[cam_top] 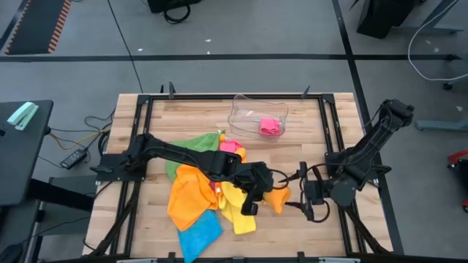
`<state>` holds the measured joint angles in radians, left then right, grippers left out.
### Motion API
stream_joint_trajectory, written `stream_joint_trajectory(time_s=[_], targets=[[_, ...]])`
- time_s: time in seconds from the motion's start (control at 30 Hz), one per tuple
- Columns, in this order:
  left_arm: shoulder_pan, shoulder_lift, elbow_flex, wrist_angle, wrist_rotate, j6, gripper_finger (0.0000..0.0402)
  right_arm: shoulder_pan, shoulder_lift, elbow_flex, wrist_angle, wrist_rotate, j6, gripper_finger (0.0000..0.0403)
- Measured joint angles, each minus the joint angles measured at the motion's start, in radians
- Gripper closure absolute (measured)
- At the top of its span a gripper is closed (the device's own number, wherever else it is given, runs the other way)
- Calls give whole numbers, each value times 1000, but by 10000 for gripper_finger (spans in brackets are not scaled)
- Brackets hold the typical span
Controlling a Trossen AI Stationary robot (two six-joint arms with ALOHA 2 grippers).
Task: Fold microfiber towels
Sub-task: Fold the right orange microfiber cloth
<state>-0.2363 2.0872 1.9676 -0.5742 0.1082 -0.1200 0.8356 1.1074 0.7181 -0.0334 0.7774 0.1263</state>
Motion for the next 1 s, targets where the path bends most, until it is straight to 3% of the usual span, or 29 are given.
stream_joint_trajectory(time_s=[0.2,0.47,0.77,1.0], targets=[[0,2,-68,51,-11,-58,344,-2,53,0,-77,-89,207,75],[4,8,-253,187,-14,-176,340,-2,163,-10,-271,-119,486,75],[7,11,-405,296,-11,-342,344,-9,198,-11,-329,-126,536,75],[10,70,-409,336,105,-419,342,-46,203,-11,-290,-124,535,75]])
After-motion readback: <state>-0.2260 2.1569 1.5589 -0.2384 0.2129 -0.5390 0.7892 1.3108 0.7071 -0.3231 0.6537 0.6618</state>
